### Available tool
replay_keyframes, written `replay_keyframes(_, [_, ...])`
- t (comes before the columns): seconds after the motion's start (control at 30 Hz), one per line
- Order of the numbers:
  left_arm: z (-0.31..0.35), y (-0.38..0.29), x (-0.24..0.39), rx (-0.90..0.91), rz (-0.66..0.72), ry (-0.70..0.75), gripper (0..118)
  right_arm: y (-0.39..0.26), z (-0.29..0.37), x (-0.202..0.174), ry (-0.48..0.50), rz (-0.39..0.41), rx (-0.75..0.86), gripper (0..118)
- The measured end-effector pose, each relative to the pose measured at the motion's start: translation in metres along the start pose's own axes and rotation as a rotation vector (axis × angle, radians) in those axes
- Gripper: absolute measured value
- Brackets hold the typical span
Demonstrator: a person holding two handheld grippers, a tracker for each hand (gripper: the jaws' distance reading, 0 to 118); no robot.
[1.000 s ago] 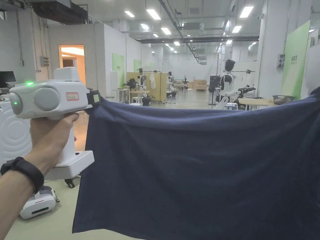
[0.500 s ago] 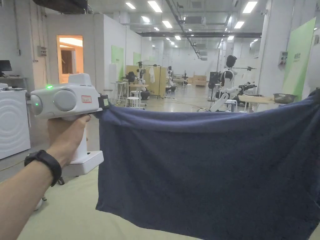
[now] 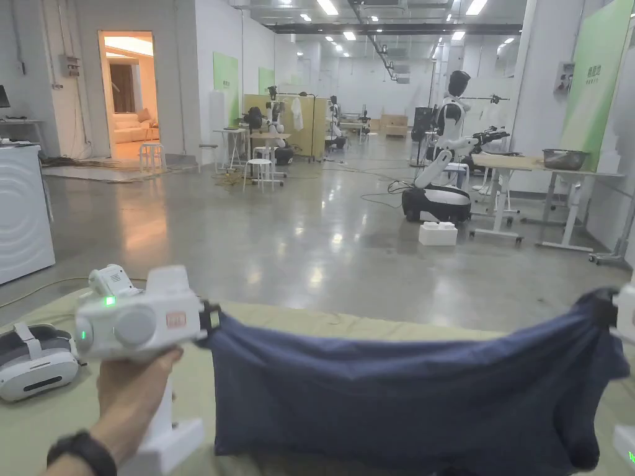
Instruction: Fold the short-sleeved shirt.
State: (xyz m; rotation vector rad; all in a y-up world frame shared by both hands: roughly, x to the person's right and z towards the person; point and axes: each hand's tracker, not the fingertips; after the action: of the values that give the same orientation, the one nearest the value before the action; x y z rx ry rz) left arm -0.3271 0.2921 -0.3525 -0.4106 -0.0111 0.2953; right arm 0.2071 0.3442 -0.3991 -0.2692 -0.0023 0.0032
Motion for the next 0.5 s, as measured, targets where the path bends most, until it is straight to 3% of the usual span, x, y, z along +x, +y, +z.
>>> replay_keyframes(0.1, [0.014,-0.067,-0.026,-0.051,0.079,-0.045,0,-0.068,0.032,0.016,0.034,-0.075,-0.056,0])
replay_keyframes(0.33, [0.110,-0.193,-0.068,-0.193,0.143,-0.067,0,-0.211,0.148,0.049,0.038,-0.103,-0.239,0])
replay_keyframes(0.5, [0.180,-0.250,-0.079,-0.267,0.151,-0.040,0,-0.278,0.225,0.062,0.030,-0.143,-0.354,1])
